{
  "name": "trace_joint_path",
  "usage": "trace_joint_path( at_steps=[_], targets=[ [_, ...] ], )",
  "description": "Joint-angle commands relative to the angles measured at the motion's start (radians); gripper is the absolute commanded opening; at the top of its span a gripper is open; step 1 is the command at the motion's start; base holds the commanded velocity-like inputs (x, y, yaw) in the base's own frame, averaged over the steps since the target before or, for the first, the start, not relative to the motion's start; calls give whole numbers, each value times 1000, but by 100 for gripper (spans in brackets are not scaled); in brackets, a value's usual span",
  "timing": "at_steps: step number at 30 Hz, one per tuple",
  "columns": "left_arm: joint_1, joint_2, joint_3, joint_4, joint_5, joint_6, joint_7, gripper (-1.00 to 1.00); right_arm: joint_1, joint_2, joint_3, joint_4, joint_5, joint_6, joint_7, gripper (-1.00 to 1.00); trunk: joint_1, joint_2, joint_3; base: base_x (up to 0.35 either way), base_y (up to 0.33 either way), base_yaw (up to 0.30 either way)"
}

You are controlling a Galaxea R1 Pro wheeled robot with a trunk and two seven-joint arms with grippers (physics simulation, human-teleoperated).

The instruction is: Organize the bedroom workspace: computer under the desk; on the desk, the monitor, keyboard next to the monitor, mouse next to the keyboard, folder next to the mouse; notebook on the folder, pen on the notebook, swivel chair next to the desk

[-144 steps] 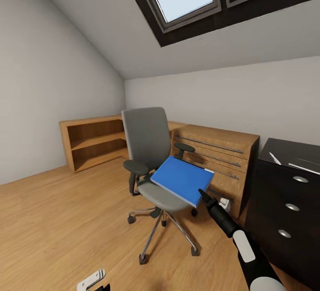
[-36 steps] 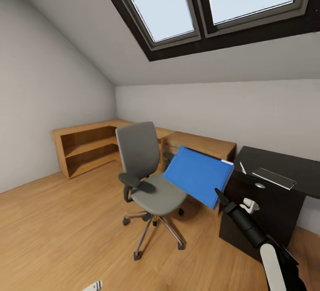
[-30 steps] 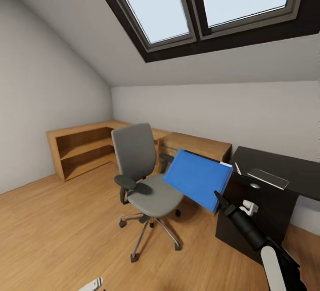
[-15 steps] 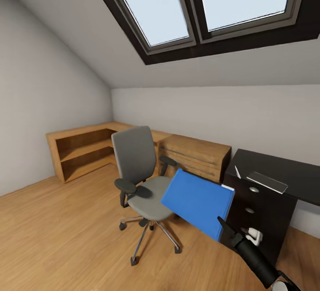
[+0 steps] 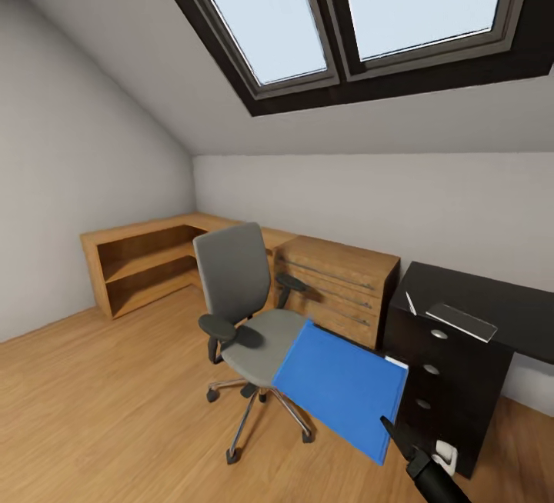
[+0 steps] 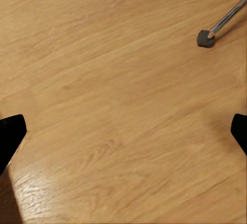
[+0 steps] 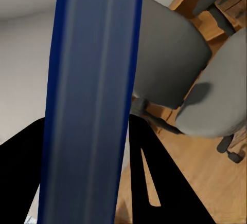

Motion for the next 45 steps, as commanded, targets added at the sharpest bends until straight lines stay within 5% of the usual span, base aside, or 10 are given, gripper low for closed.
trace_joint_path(
  at_steps=[1,10,45],
  targets=[
    [0,0,-7,4,-2,-10,6,100,0,-3,-3,31,-4,9,10,-100,-4,7,2,0,0,0],
    [0,2,-6,13,-19,-36,7,100,1,-23,-12,170,-12,7,28,-100,-38,70,31,0,0,0],
    [0,0,-6,74,-21,-38,8,100,2,-29,-39,211,-13,-80,23,-100,-173,315,134,0,0,0]
  ],
)
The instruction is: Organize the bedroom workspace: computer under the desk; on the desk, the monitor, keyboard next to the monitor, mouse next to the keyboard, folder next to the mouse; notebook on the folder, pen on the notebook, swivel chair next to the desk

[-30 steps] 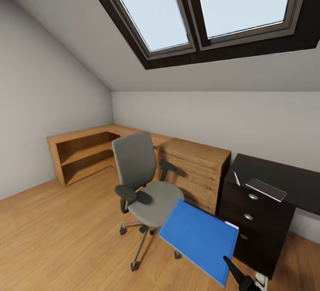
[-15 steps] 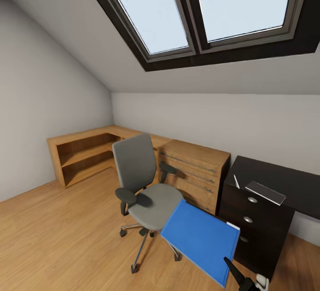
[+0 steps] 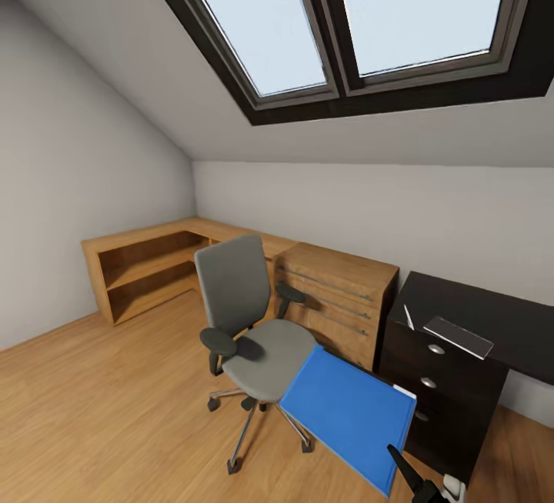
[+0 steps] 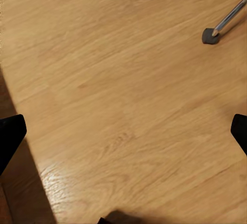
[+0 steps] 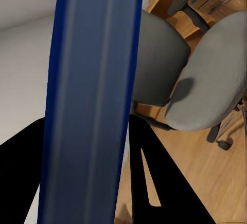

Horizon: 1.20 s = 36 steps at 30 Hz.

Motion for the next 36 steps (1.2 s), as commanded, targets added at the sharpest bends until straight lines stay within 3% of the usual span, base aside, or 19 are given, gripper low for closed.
trace_joint_path(
  at_steps=[1,20,33,36],
  targets=[
    [0,0,-5,-1,10,-5,6,100,-1,0,-3,0,-3,11,0,-100,-4,7,1,0,0,0],
    [0,-8,-8,17,11,-3,4,100,-1,1,-6,-5,-5,18,-61,-100,-77,140,30,0,0,-5],
    [0,-7,-8,20,12,-3,3,100,-1,-2,-6,13,-3,8,-69,-100,-127,231,52,0,0,-157],
    [0,-9,-8,34,12,-4,-5,100,-1,-1,-7,74,-5,-68,-89,-100,-138,252,57,0,0,-209]
  ],
)
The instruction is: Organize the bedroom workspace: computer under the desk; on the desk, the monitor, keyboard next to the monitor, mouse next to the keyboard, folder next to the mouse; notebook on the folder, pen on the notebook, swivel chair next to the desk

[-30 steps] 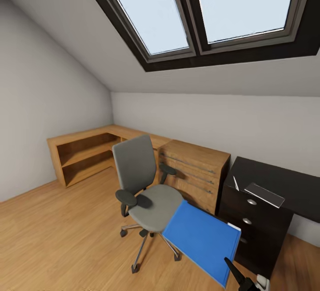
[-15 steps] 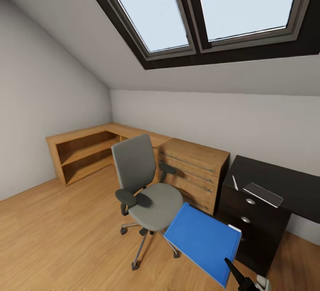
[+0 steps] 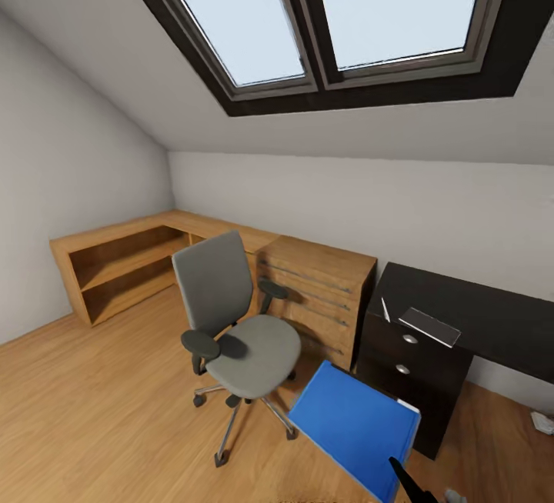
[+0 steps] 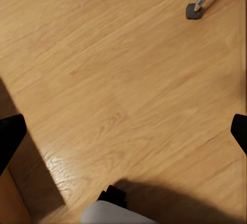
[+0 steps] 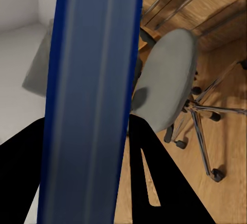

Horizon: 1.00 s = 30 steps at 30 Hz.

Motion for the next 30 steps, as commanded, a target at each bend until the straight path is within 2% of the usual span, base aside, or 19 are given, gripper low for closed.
trace_joint_path(
  at_steps=[1,2,9,21,24,30],
  targets=[
    [0,1,-5,0,11,-5,6,100,-1,2,-3,11,-5,-12,-3,-100,-4,6,1,0,0,-212],
    [0,2,-5,2,11,-7,5,100,-1,3,-2,22,-5,-34,-16,-100,-8,13,3,0,0,-214],
    [0,3,-5,3,11,-7,6,100,-1,2,-3,28,-6,-51,-81,-100,-35,62,15,0,0,-209],
    [0,2,-4,3,13,-10,6,100,-1,-2,-3,29,-6,-57,-99,-100,-81,146,37,0,0,-201],
    [0,2,-3,5,13,-38,7,100,-1,-3,-3,29,-6,-58,-111,-100,-92,167,42,0,0,-200],
    [0,1,-3,6,14,-57,6,100,-1,-4,-3,28,-6,-59,-127,-100,-92,167,34,0,0,-200]
  ],
)
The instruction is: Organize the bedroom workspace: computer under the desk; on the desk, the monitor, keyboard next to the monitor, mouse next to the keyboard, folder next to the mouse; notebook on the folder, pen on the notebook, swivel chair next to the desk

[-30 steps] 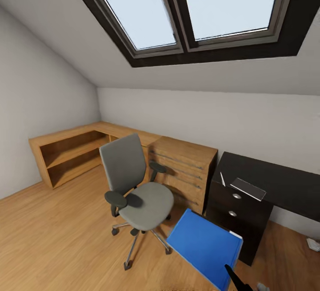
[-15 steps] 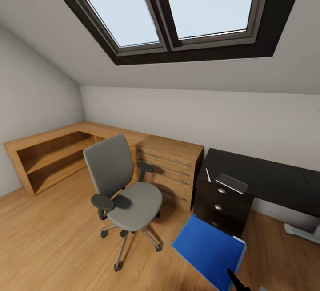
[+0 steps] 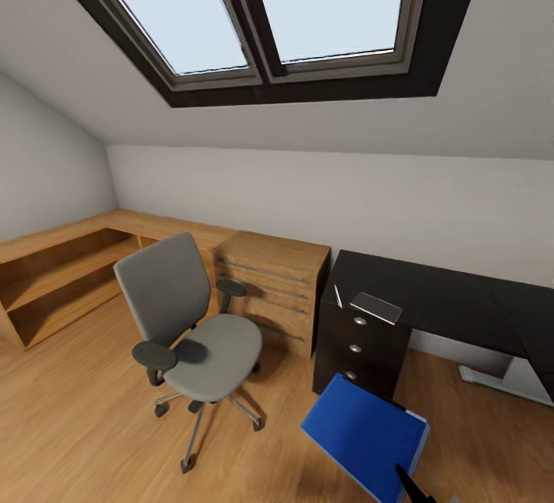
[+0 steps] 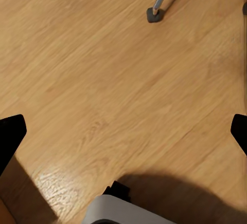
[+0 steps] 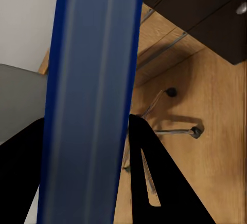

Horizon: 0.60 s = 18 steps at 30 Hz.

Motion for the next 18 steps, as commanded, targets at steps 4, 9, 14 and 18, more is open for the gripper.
trace_joint_path(
  at_steps=[4,9,14,18],
  targets=[
    [0,1,-4,-1,11,-8,6,100,-1,1,-4,0,-5,9,3,-100,0,-1,-7,0,0,-200],
    [0,1,-5,25,9,-8,6,100,-2,3,-2,1,-4,-6,3,-100,0,-1,-13,0,0,-202],
    [0,1,-5,28,9,-9,6,100,-1,4,-1,-1,-4,-24,5,-100,0,-1,-19,0,0,-204],
    [0,1,-5,28,9,-9,6,100,-1,4,-2,-3,-4,-30,5,-100,0,-1,-24,0,0,-204]
  ],
)
